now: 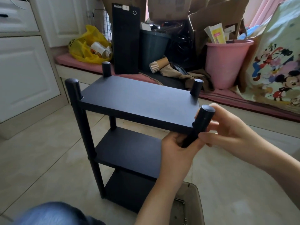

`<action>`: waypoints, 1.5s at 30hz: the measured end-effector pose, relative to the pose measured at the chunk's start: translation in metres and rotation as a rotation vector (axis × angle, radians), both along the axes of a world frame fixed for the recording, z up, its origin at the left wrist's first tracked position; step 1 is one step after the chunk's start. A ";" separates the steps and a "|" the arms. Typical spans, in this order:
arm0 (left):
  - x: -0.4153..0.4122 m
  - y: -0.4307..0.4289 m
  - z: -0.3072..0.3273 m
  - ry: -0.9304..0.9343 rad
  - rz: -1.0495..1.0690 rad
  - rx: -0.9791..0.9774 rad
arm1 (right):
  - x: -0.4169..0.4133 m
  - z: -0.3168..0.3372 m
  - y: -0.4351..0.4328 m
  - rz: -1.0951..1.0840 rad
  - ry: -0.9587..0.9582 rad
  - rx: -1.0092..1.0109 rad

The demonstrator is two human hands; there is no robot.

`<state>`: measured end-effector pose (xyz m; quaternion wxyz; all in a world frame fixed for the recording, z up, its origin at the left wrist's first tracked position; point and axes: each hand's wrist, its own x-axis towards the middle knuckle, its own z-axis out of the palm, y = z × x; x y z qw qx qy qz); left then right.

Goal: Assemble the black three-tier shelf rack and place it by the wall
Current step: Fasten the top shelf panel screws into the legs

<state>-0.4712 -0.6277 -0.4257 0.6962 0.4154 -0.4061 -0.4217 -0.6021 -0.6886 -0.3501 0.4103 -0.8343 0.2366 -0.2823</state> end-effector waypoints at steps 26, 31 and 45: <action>0.000 -0.004 0.003 0.179 0.123 0.029 | -0.007 -0.013 -0.005 -0.096 -0.031 -0.082; -0.005 -0.004 0.006 0.248 0.100 0.015 | -0.008 -0.011 -0.003 -0.082 -0.026 -0.066; -0.006 -0.006 0.002 0.252 0.102 0.034 | -0.010 -0.011 0.002 -0.102 0.009 -0.065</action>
